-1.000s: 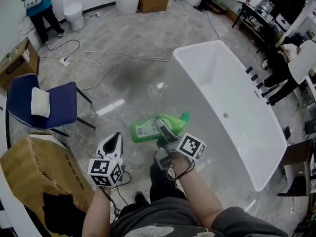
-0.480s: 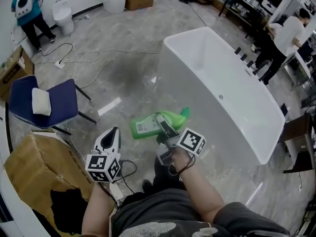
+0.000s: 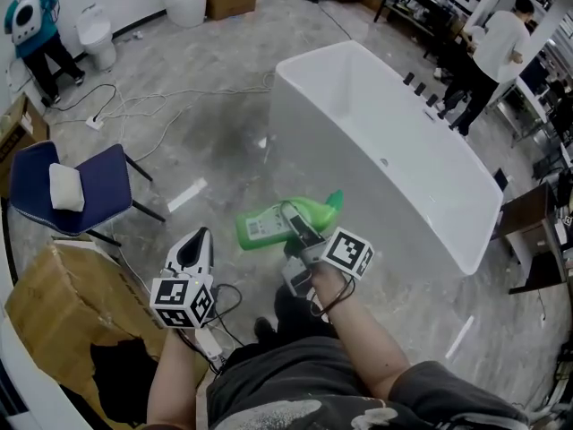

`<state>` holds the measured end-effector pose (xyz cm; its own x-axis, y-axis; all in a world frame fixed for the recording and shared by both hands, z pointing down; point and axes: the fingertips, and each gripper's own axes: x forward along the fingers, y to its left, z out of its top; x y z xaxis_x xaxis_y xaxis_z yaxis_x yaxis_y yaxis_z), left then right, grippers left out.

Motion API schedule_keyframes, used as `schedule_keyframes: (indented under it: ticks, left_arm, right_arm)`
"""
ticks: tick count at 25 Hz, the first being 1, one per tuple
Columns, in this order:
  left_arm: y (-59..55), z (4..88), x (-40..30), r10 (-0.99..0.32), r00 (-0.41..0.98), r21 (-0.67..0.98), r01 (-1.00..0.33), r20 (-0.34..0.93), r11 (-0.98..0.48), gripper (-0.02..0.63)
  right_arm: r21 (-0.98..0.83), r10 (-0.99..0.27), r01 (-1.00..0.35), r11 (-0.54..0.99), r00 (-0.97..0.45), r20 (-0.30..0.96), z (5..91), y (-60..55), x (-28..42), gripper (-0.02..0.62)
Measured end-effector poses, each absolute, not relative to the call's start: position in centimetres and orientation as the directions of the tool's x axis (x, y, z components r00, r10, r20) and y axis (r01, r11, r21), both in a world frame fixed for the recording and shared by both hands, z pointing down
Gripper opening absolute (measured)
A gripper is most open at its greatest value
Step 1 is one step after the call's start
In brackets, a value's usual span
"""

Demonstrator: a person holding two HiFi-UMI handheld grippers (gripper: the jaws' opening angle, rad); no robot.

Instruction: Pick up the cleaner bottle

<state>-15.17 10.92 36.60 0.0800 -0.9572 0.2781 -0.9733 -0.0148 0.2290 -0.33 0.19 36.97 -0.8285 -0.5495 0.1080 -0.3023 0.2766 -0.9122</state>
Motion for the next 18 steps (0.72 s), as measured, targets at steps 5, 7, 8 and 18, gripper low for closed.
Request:
schedule_keyframes:
  ticks: [5,7,8,18]
  left_arm:
    - [11.4,36.4,-13.5,-0.958,0.097,0.237,-0.971,0.271,-0.032,0.015]
    - [11.6,36.1,-12.7,-0.957,0.109,0.234,-0.971,0.27,-0.044,0.015]
    - [11.7,35.9,-12.4,-0.957,0.114,0.232,-0.971,0.268,-0.05,0.015]
    - [11.6,35.7,-11.2,-0.958,0.121,0.231,-0.971,0.259,-0.06,0.015]
  right_arm:
    - [-0.912,-0.55,-0.294,0.285,-0.83,0.096,36.4,1.2,0.8,0.193]
    - [-0.915,-0.547,-0.289,0.283,-0.832,0.094,36.1,1.7,1.2,0.193]
    - [-0.917,-0.544,-0.285,0.28,-0.834,0.093,36.0,2.0,1.4,0.193]
    - [-0.916,-0.516,-0.276,0.292,-0.852,0.092,36.3,3.0,1.9,0.193]
